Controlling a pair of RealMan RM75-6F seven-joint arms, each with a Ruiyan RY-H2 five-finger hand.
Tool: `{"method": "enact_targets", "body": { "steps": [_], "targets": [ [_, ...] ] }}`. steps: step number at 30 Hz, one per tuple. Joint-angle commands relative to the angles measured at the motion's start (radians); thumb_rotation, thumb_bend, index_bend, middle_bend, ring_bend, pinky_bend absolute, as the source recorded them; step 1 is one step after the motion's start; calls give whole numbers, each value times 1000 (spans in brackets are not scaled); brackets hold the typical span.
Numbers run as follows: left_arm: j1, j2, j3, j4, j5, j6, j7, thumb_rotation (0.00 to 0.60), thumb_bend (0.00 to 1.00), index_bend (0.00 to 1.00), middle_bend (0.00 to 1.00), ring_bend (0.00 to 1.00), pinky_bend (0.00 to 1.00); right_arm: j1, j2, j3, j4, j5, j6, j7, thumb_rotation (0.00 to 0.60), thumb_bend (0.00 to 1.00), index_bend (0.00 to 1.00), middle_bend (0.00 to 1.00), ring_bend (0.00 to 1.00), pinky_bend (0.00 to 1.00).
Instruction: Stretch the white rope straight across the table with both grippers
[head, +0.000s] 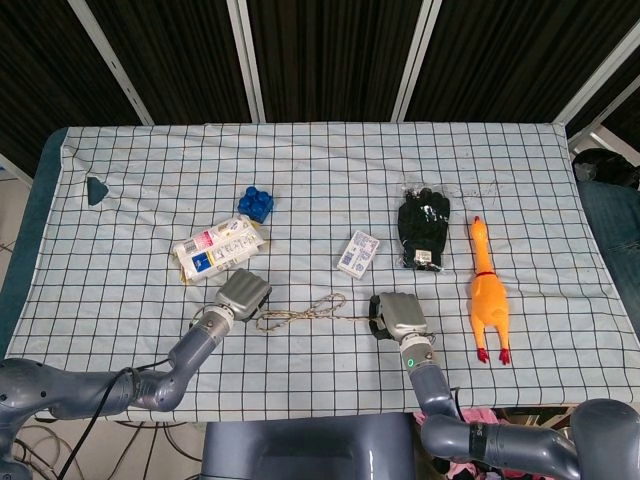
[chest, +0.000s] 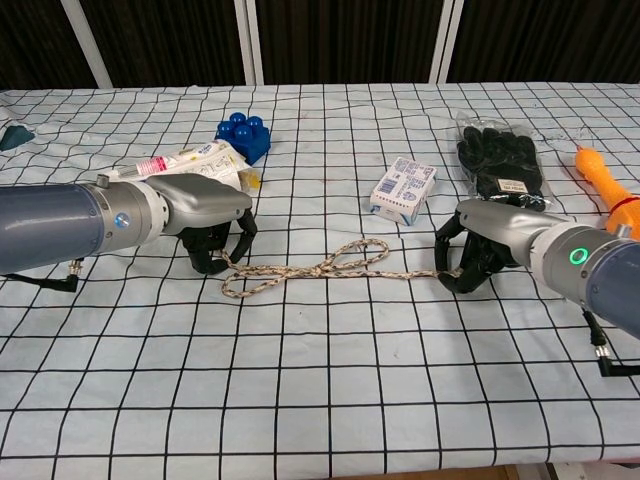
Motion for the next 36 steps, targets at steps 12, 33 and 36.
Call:
{"method": "enact_targets", "body": {
  "steps": [12, 33, 36],
  "targets": [
    [-4, 2, -5, -5, -11, 5, 6, 600, 494, 651, 970, 920, 824, -3, 16, 9, -17, 2, 1, 11, 600, 505, 593, 1000, 1000, 1000],
    [65, 318, -37, -261, 42, 140, -56, 600, 496, 655, 971, 920, 824, -150, 423, 9, -195, -124, 108, 120, 600, 505, 593, 1000, 1000, 1000],
    [95, 382, -36, -296, 61, 159, -94, 600, 508, 657, 972, 920, 824, -164, 475, 17, -171, -108, 90, 147, 600, 505, 593, 1000, 1000, 1000]
  ]
}}
